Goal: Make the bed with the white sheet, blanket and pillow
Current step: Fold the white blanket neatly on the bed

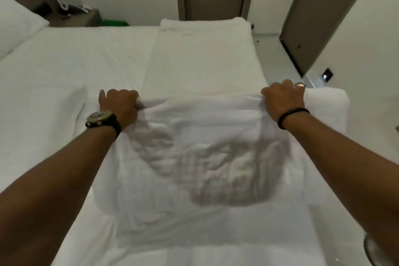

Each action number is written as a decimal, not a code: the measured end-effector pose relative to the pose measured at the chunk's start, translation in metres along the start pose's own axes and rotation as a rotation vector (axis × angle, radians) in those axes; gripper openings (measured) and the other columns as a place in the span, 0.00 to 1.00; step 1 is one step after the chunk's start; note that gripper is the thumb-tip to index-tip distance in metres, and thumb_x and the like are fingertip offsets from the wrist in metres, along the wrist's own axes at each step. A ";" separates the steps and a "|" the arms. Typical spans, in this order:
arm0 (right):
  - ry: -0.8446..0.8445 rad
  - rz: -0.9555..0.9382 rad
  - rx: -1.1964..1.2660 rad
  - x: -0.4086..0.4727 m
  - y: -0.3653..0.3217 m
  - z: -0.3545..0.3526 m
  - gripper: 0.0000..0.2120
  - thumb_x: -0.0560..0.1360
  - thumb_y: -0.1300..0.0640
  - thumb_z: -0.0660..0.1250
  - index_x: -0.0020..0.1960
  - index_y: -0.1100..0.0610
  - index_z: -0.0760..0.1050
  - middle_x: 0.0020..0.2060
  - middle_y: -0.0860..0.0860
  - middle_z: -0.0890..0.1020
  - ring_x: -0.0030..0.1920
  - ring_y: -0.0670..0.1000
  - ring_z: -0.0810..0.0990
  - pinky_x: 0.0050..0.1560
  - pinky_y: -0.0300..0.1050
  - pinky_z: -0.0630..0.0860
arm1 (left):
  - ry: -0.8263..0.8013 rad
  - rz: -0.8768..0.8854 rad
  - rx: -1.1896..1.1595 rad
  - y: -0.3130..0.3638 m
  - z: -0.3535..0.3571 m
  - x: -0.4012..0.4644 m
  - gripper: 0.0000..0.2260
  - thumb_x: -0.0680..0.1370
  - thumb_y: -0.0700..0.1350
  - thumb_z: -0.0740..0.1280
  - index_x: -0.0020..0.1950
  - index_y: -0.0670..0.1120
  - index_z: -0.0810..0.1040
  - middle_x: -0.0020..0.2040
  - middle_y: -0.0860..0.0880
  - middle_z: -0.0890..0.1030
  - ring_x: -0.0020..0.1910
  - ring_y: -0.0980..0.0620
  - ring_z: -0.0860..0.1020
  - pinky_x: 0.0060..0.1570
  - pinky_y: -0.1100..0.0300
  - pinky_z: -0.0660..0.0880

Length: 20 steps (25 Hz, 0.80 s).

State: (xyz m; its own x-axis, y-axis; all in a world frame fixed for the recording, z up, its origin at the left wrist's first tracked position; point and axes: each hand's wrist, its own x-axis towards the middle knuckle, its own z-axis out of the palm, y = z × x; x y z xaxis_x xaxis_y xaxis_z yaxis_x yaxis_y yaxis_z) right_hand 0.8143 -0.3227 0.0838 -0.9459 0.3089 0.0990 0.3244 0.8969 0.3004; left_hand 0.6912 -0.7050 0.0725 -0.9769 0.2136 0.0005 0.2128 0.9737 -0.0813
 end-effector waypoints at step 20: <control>-0.194 -0.209 0.568 -0.062 -0.096 0.181 0.45 0.69 0.23 0.34 0.78 0.45 0.53 0.79 0.51 0.52 0.79 0.53 0.43 0.73 0.68 0.41 | -0.243 0.450 -0.220 0.122 0.187 -0.056 0.45 0.68 0.78 0.32 0.81 0.59 0.46 0.82 0.53 0.39 0.80 0.50 0.34 0.76 0.41 0.34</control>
State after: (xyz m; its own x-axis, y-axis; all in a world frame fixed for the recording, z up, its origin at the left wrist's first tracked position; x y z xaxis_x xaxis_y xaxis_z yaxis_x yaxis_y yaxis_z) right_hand 0.8430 -0.3708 -0.1225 -0.9889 0.1130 -0.0967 0.1348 0.9560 -0.2605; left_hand 0.7683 -0.6127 -0.1238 -0.7593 0.6132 -0.2180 0.5835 0.7898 0.1893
